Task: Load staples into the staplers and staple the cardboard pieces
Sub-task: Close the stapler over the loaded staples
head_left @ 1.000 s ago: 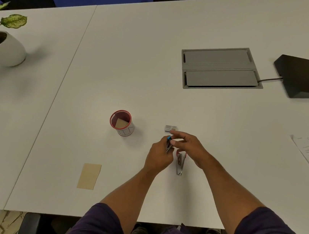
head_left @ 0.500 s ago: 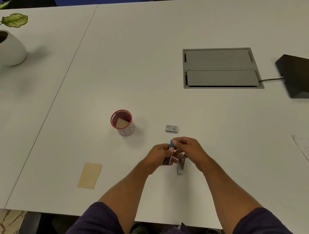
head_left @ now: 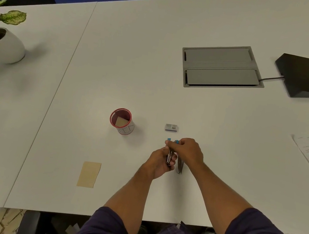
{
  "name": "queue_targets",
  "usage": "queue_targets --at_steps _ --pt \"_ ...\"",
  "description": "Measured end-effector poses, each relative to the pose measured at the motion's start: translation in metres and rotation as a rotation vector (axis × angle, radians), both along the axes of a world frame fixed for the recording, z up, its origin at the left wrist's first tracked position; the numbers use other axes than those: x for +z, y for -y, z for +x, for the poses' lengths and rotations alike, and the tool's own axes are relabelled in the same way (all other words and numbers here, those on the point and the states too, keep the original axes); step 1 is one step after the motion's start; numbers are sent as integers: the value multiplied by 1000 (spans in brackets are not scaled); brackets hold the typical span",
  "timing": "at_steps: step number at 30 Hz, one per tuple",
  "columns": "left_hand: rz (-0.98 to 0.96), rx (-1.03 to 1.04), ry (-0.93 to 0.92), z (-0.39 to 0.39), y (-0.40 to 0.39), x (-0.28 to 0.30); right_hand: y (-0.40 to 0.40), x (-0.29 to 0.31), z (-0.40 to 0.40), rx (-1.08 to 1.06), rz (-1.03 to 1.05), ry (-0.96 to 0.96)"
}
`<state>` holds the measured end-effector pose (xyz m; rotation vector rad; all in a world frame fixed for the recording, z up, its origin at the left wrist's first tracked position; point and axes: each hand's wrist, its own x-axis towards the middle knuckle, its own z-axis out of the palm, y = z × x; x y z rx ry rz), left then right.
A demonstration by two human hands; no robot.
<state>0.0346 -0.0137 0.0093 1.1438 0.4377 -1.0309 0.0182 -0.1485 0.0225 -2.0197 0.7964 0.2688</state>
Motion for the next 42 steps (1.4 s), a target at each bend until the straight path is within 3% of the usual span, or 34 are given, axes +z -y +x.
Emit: queue_targets --at_steps 3,7,17,21,29,33,42 --pt "-4 42 -6 -2 3 1 -7 6 0 59 -199 -4" --pt "-2 103 -22 -4 7 3 -14 9 0 56 -309 47" --pt "-58 197 -60 -9 16 5 -17 5 -3 60 -357 162" --pt "-33 173 24 -6 11 7 -13 0 -3 57 -190 148" --pt "280 51 376 3 1 6 10 -6 -10 33 386 248" --pt "311 44 509 -1 2 5 15 -12 -10 63 428 206" --pt "371 74 515 0 2 2 19 -14 -9 3 538 164"
